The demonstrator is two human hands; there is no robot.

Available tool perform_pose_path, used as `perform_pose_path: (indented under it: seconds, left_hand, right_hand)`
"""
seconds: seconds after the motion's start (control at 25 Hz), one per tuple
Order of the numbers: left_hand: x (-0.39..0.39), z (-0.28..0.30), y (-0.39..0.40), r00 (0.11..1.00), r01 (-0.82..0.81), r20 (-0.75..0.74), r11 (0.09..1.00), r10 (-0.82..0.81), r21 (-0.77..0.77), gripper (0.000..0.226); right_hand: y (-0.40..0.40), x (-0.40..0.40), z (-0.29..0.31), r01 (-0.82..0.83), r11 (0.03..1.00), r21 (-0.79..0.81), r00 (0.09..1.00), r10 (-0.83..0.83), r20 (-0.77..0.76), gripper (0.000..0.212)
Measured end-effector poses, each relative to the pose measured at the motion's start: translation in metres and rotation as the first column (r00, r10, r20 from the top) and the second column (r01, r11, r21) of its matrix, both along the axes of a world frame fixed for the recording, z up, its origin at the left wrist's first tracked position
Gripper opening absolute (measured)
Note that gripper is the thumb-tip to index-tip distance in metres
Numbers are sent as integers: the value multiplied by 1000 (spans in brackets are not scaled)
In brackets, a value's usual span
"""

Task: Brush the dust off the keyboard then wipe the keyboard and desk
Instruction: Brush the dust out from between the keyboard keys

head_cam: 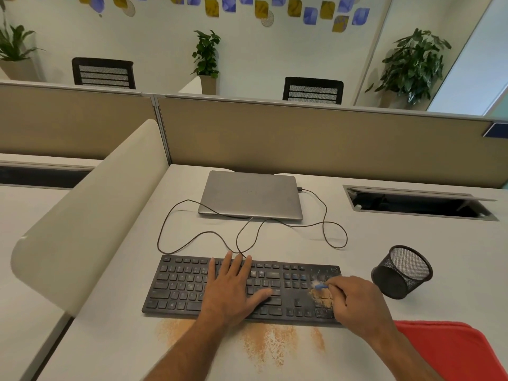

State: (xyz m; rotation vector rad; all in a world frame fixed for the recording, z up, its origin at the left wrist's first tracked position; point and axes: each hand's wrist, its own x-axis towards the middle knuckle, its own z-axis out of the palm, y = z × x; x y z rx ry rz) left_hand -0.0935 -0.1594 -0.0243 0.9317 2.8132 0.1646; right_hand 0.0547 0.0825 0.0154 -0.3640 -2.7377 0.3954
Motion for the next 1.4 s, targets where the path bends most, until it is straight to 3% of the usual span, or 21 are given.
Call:
perform_pose_path:
  seconds: [0.68,0.88,1.4]
  left_hand:
    - [1,-5,-1,1000,18,-18,1000,-18,-13,103]
    - [1,-7,-2,999,28,-16,1000,-28,-12,105]
    - [2,-9,-1,999,26,-29,1000,-26,-18,108]
  right_hand:
    - [0,9,-4,25,1000,4,999,-25,40,22]
    - [-1,10,1,53,999,-12,998,-53,-35,21]
    - [-13,11,3,-7,1000,-4,999,7,37,18]
